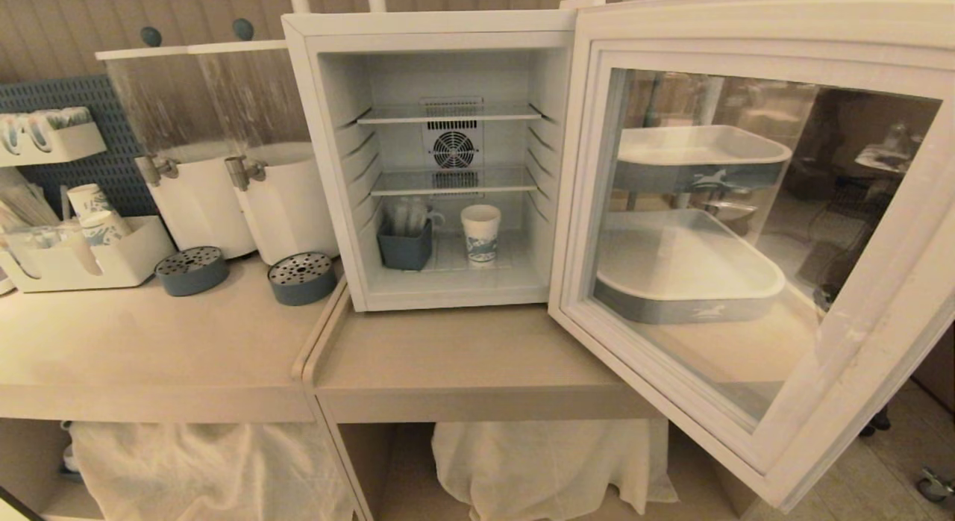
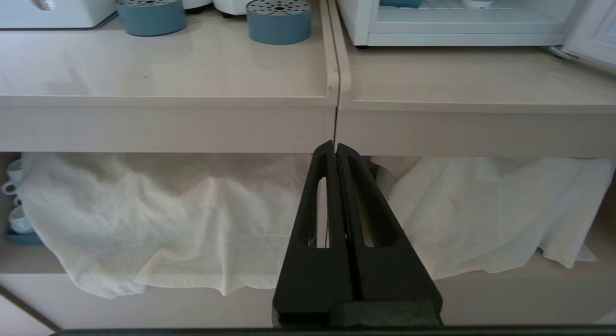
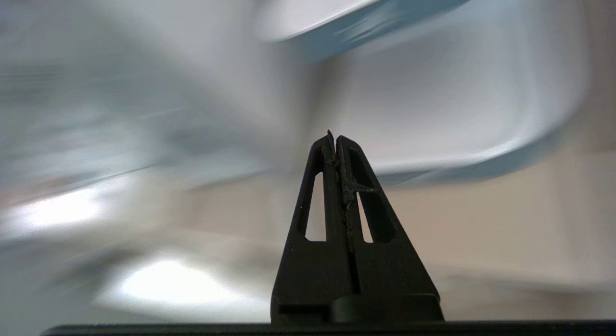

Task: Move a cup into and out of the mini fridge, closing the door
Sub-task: Close the freezer door

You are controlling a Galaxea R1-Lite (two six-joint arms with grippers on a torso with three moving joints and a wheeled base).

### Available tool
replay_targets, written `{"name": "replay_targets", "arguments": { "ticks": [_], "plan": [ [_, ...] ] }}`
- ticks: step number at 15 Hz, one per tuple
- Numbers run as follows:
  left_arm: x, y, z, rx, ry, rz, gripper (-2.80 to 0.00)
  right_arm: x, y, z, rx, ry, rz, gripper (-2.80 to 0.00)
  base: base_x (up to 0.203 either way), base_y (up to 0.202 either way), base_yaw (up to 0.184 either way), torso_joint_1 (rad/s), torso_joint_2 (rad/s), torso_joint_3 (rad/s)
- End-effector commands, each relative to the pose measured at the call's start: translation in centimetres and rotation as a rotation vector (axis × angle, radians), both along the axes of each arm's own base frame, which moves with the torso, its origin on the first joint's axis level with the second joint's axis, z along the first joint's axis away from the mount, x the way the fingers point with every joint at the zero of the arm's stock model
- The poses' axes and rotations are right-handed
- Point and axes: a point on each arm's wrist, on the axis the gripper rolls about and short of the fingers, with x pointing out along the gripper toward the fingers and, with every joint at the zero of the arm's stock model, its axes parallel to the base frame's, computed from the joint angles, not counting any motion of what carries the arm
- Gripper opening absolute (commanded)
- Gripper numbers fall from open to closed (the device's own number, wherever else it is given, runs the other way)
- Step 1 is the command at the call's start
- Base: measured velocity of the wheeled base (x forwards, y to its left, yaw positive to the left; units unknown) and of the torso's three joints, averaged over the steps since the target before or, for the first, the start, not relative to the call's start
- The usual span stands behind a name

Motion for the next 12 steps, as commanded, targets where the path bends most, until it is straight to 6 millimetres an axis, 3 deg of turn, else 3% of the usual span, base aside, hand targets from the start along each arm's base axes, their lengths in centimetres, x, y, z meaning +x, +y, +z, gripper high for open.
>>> {"name": "replay_targets", "arguments": {
  "ticks": [1,3,12],
  "plan": [
    [0.0,0.0,0.0,0.001,-0.001,-0.001,-2.8,0.6,-2.8,-1.7,0.317,0.052,0.301,-2.8,0.0,0.0,0.0,0.0,0.0,0.0],
    [0.0,0.0,0.0,0.0,0.001,-0.001,-2.8,0.9,-1.2,-2.3,0.387,0.116,0.34,-2.8,0.0,0.0,0.0,0.0,0.0,0.0],
    [0.0,0.0,0.0,-0.002,0.001,0.0,-2.8,1.4,7.2,-3.0,0.354,0.153,0.611,-2.8,0.0,0.0,0.0,0.0,0.0,0.0]
  ]
}}
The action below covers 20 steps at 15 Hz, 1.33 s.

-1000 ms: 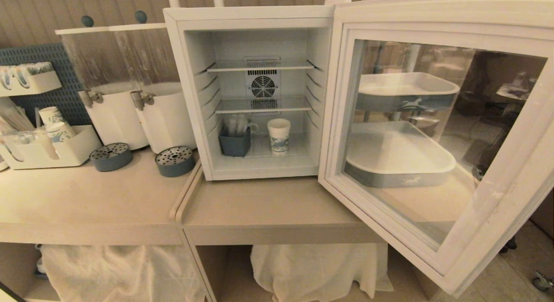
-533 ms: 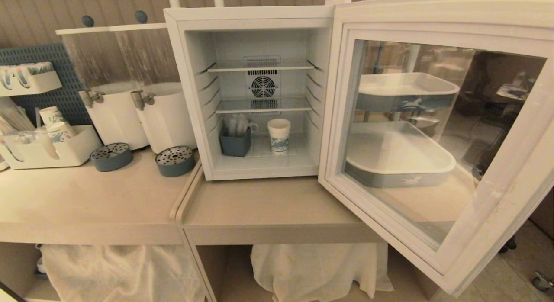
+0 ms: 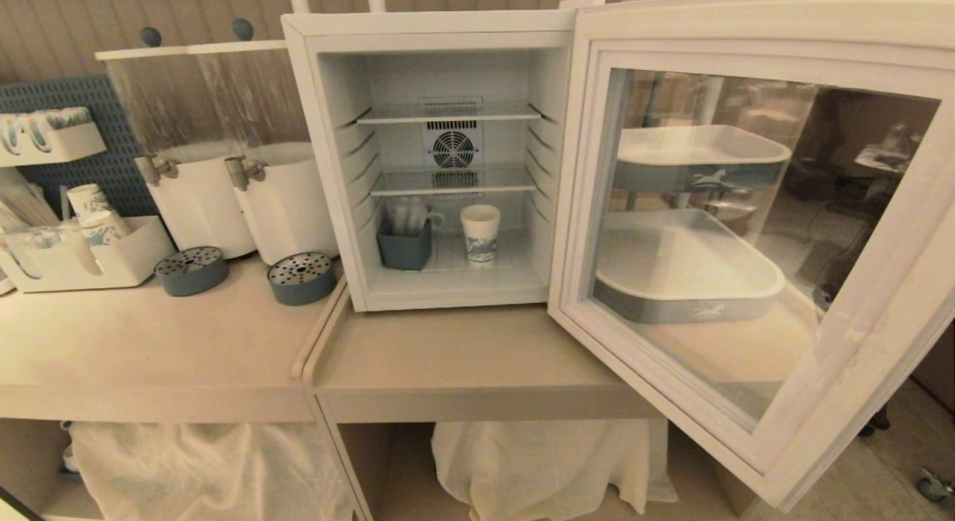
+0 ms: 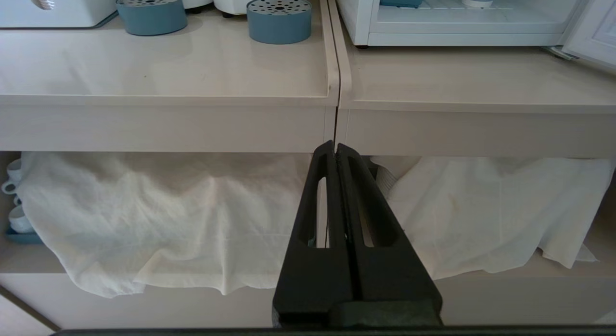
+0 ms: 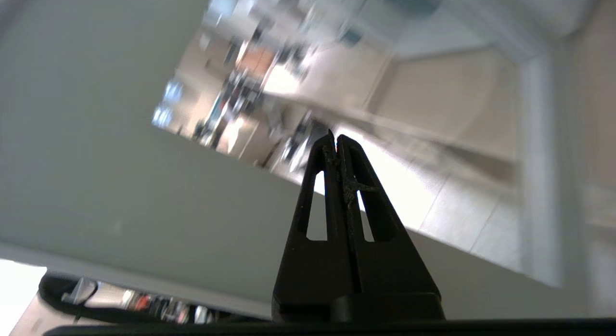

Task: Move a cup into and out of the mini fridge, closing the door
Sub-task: Close the freezer door

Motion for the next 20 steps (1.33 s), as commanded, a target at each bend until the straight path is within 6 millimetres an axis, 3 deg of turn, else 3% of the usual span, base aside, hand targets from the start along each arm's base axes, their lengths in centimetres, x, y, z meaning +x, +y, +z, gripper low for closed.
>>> {"name": "replay_targets", "arguments": {
  "ticks": [1,10,14,20],
  "plan": [
    [0.0,0.0,0.0,-0.001,0.001,0.001,-2.8,-0.5,1.8,0.3,0.004,-0.006,0.063,-2.8,0.0,0.0,0.0,0.0,0.0,0.0],
    [0.0,0.0,0.0,-0.004,0.001,0.001,-2.8,-2.8,11.6,1.1,-0.031,-0.033,0.422,-2.8,0.0,0.0,0.0,0.0,0.0,0.0],
    [0.0,0.0,0.0,-0.004,0.001,0.001,-2.8,-2.9,16.7,1.4,-0.242,-0.052,0.394,-2.8,0.0,0.0,0.0,0.0,0.0,0.0],
    [0.0,0.0,0.0,-0.006,0.001,0.001,-2.8,-1.3,26.3,0.8,-0.486,-0.273,0.226,-2.8,0.0,0.0,0.0,0.0,0.0,0.0]
  ]
}}
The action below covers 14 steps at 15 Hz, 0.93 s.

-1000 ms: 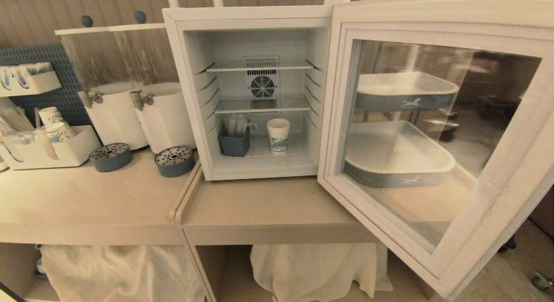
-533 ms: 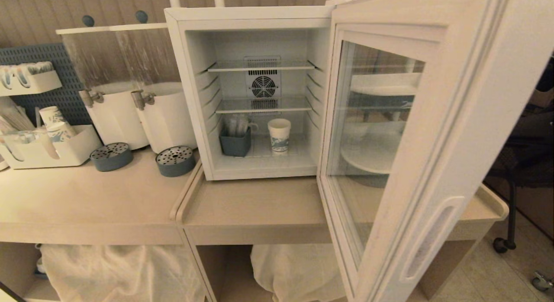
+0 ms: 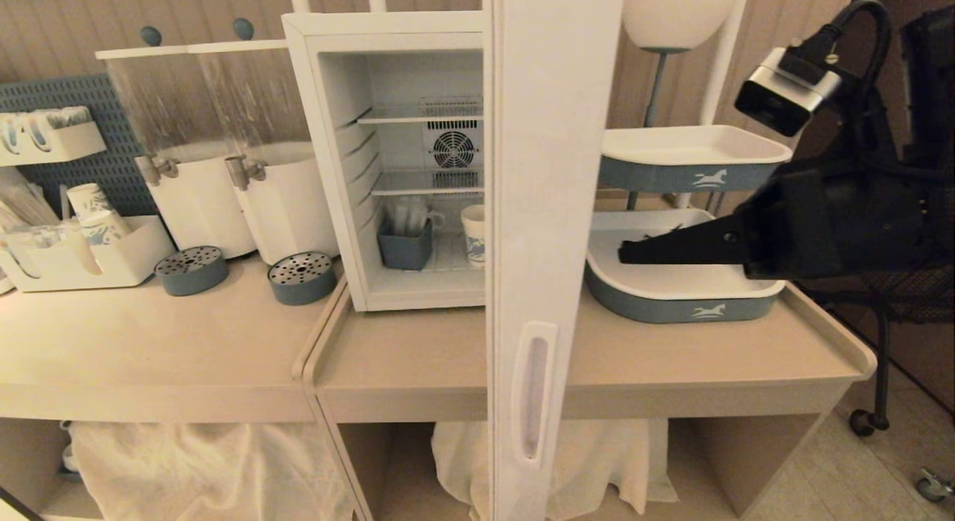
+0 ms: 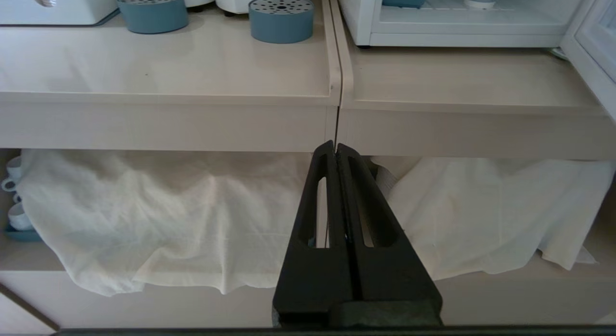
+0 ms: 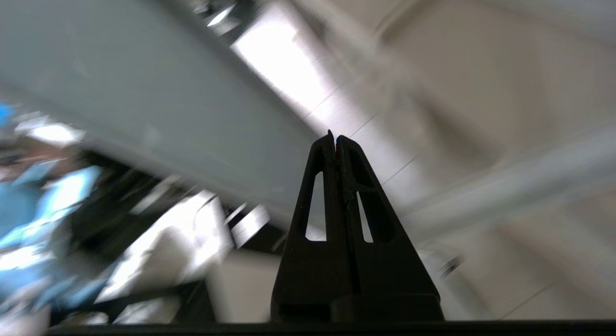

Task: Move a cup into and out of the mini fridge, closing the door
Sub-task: Close the freezer door

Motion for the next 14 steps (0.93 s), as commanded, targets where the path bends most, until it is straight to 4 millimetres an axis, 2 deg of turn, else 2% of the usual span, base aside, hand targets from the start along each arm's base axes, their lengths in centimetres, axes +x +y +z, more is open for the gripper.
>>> {"name": "replay_targets", "arguments": {
  "ticks": [1,7,9,12,14],
  "plan": [
    [0.0,0.0,0.0,-0.001,0.001,0.001,-2.8,1.1,3.4,-1.0,-0.037,-0.067,-0.061,-2.8,0.0,0.0,0.0,0.0,0.0,0.0],
    [0.0,0.0,0.0,-0.002,0.001,0.001,-2.8,3.5,9.5,-0.3,-0.011,-0.149,-0.173,-2.8,0.0,0.0,0.0,0.0,0.0,0.0],
    [0.0,0.0,0.0,-0.004,0.001,0.002,-2.8,4.1,10.8,-0.2,-0.011,-0.169,-0.199,-2.8,0.0,0.0,0.0,0.0,0.0,0.0],
    [0.0,0.0,0.0,-0.007,0.001,0.001,-2.8,7.2,14.3,-0.3,-0.005,-0.243,-0.289,-2.8,0.0,0.0,0.0,0.0,0.0,0.0],
    [0.0,0.0,0.0,-0.007,0.001,0.001,-2.8,9.9,16.9,-1.8,-0.04,-0.314,-0.366,-2.8,0.0,0.0,0.0,0.0,0.0,0.0]
  ]
}}
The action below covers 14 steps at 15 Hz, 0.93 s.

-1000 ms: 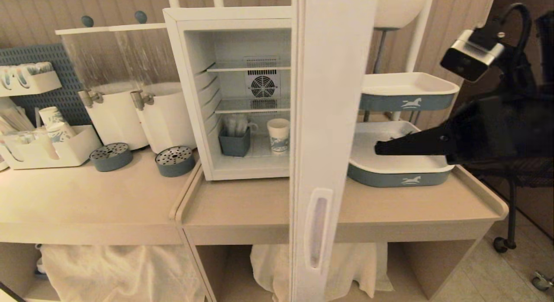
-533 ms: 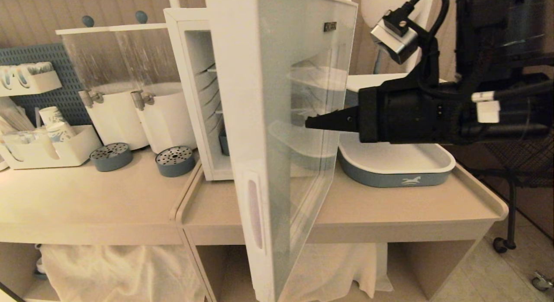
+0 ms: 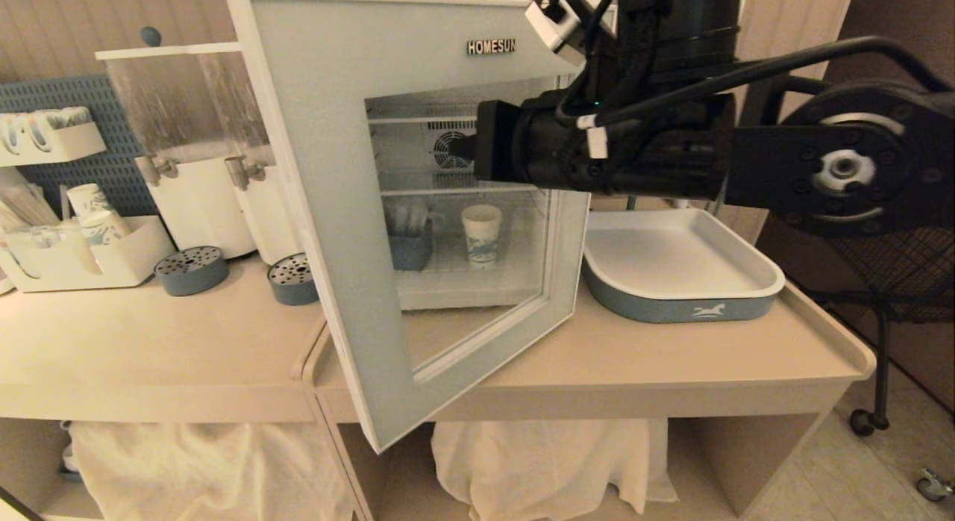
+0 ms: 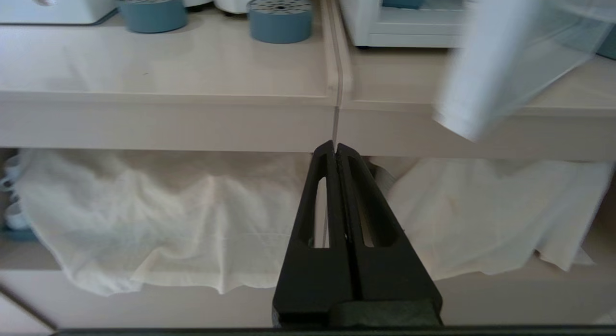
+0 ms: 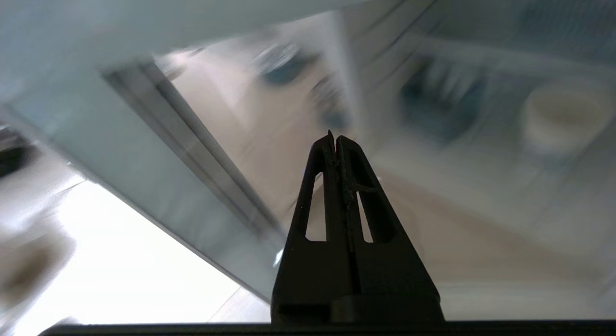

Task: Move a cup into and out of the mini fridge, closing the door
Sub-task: Close the freezer door

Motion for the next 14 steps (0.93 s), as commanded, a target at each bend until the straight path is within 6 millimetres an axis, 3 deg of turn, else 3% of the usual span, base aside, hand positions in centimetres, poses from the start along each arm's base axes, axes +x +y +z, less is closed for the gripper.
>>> {"name": "replay_targets", "arguments": {
  "ticks": [1,5,9,14],
  "plan": [
    [0.0,0.0,0.0,-0.001,0.001,0.001,-2.8,4.0,3.9,-4.8,-0.099,-0.04,-0.061,-2.8,0.0,0.0,0.0,0.0,0.0,0.0],
    [0.0,0.0,0.0,-0.001,0.001,0.001,-2.8,6.9,6.6,-9.6,-0.243,-0.225,-0.174,-2.8,0.0,0.0,0.0,0.0,0.0,0.0],
    [0.0,0.0,0.0,-0.001,0.001,0.001,-2.8,7.7,6.5,-9.9,-0.239,-0.287,-0.291,-2.8,0.0,0.0,0.0,0.0,0.0,0.0],
    [0.0,0.0,0.0,-0.001,0.001,0.001,-2.8,8.6,4.0,-8.6,-0.248,-0.281,-0.411,-2.8,0.0,0.0,0.0,0.0,0.0,0.0]
  ]
}}
